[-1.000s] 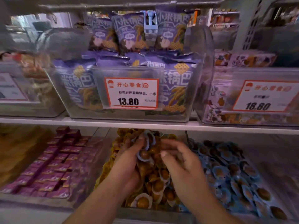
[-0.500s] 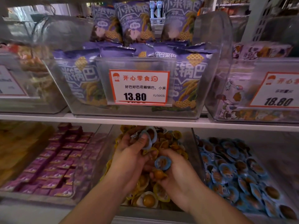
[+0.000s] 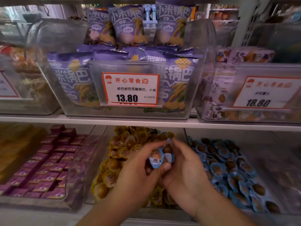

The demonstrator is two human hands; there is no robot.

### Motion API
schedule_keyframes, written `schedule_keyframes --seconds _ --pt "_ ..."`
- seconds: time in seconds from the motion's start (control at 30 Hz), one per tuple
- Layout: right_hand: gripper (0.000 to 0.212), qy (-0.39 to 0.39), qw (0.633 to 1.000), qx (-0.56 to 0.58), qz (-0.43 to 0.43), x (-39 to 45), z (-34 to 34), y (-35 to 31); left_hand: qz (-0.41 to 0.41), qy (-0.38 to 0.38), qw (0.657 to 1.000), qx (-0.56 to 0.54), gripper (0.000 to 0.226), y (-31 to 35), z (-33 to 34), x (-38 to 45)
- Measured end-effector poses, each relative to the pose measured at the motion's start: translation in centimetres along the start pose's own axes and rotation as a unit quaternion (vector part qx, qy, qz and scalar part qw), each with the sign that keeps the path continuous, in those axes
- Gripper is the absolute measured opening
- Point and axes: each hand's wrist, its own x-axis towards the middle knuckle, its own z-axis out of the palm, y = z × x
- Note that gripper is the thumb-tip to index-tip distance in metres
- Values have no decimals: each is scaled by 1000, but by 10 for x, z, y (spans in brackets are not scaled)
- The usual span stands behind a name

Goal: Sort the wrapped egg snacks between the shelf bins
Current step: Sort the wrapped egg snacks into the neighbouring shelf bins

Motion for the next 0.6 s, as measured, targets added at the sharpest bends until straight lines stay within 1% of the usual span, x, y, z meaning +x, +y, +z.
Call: schedule_keyframes --seconds 0.1,0.13,0.2,0.23,0.27,0.37,0.43,0.5,0.57,0.6 --pt "40 -13 999 31 -21 -13 3 -11 76 -6 985 153 57 7 7 0" --pt "34 -4 999 18 -31 -16 3 -14 88 -10 977 194 63 10 11 0" --pt "22 52 994 -60 -75 -21 -3 -16 96 -31 964 245 72 19 19 0" --pt "21 85 986 -100 -104 -23 -6 -19 98 -51 962 252 76 22 24 0" --pt "20 101 979 -127 -122 -25 -9 -23 100 -73 961 245 79 23 28 1" --pt "14 122 970 -151 -146 -34 -18 -44 87 -141 970 178 82 18 34 4" --pt "7 151 957 -158 -191 -35 -31 -64 69 -135 980 126 76 10 34 8" --pt "4 191 933 -202 -229 -30 -51 -85 42 -117 987 105 60 -1 33 14" --pt "6 225 924 -227 -210 -19 -73 -98 30 -132 979 155 47 -15 32 18" --pt "9 233 932 -211 -180 -12 -80 -103 35 -144 970 193 44 -22 31 19"
